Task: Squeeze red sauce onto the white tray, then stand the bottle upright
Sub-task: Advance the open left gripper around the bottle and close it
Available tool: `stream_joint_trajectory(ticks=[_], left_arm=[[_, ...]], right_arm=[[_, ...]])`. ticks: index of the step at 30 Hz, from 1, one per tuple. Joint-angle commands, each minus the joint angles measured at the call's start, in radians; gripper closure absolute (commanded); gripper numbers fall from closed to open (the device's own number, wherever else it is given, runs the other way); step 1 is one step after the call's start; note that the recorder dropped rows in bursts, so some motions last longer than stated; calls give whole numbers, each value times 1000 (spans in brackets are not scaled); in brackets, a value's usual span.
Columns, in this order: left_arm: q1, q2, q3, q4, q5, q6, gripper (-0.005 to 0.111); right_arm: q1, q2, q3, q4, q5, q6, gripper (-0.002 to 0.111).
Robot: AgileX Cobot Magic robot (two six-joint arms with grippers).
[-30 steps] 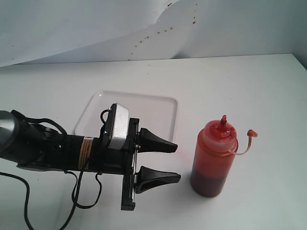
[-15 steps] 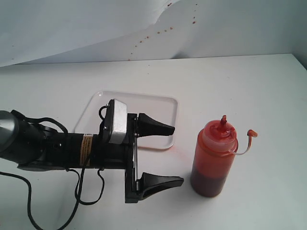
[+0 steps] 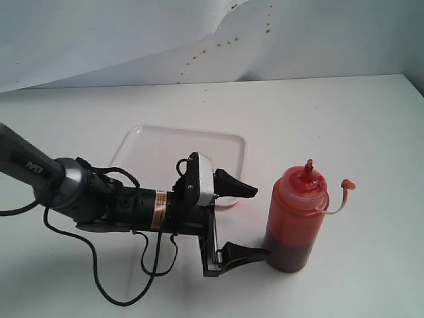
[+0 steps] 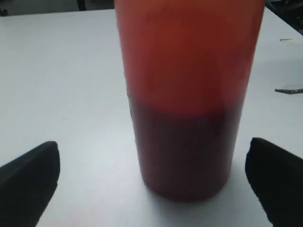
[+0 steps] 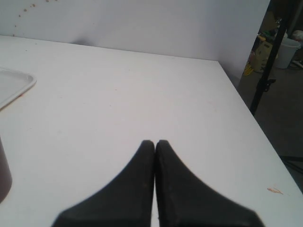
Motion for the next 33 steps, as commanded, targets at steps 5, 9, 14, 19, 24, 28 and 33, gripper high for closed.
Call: stream_joint_trajectory(ticks=[5, 9, 14, 19, 24, 28, 33], left_arm=[[-50, 45, -125, 86, -28, -239, 3], [-50, 45, -132, 105, -39, -247, 3], [-67, 45, -132, 66, 2, -246, 3], [-101, 45, -139, 19, 28, -206, 3], [-135, 45, -166, 32, 85, -214, 3], [-165, 45, -200, 48, 172, -262, 3], [-183, 45, -231, 53, 264, -346, 3]], right_arm=[[-8, -3, 4, 2, -1, 1, 108], [-8, -3, 4, 2, -1, 1, 108], [-8, -3, 4, 2, -1, 1, 108], [-8, -3, 4, 2, -1, 1, 108], [-8, -3, 4, 2, -1, 1, 108], [-8, -3, 4, 2, -1, 1, 108], [-8, -3, 4, 2, -1, 1, 108]])
